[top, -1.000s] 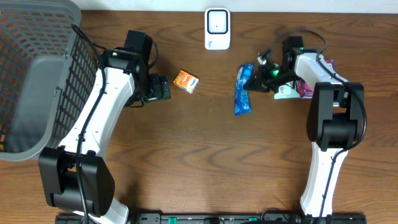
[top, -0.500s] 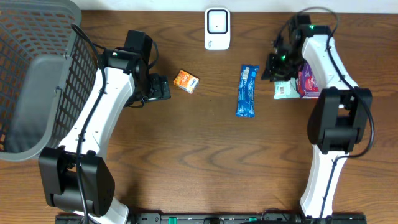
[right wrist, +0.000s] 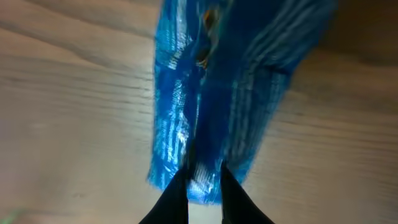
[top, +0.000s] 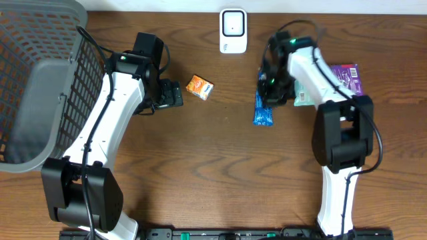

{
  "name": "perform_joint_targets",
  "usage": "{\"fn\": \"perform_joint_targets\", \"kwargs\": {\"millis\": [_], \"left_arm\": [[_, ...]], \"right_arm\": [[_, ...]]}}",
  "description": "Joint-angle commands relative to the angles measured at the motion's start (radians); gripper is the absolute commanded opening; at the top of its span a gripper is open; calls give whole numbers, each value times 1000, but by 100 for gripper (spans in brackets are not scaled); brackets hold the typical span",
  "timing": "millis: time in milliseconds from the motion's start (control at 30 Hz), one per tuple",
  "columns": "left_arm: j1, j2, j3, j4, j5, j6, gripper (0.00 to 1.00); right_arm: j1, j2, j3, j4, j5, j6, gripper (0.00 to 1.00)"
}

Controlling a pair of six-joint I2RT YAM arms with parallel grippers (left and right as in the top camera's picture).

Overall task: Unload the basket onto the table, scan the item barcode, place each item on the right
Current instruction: 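Reach the right gripper left to the orange tissue pack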

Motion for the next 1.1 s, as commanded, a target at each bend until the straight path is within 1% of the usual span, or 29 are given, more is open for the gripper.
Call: {"fn": "perform_joint_targets", "kwargs": {"millis": [0, 100, 200, 333, 400, 500, 600, 700, 800, 900, 933, 967, 1000, 1067], "left_arm": [[1, -5, -2, -2, -13, 13, 98], [1, -5, -2, -3, -13, 13, 98], [1, -5, -2, -2, -13, 13, 98], [1, -5, -2, -2, -13, 13, 98], [1, -5, -3, -2, -13, 13, 98], [1, -5, -3, -2, -13, 13, 98], [1, -5, -3, -2, -13, 13, 98], [1, -5, -2, -2, -13, 13, 98], [1, -5, -2, -3, -13, 13, 98], [1, -5, -3, -2, -13, 13, 98], [1, -5, -3, -2, -13, 13, 98], [1, -5, -2, -2, -13, 13, 98], [1, -5, -2, -3, -13, 13, 98], [1, -5, -2, -3, -13, 13, 98]], "right_arm": [[10, -3, -83, 60, 59, 40, 14], [10, -3, -130, 149, 77, 74, 18], [2, -3, -136, 223, 143, 132, 19], [-23, -4, -108, 299, 168, 142, 19], [-32, -4, -78, 289, 166, 142, 19], [-34, -4, -22, 254, 170, 134, 22], [-34, -4, 56, 182, 168, 127, 24], [-31, -4, 134, 112, 124, 127, 25], [-16, -4, 194, 80, 31, 127, 25], [6, -4, 211, 113, -103, 127, 31], [18, -4, 211, 145, -155, 127, 35], [27, -3, 209, 174, -186, 127, 43], [39, 0, 204, 210, -205, 127, 48], [70, 3, 202, 282, -204, 123, 50]]}}
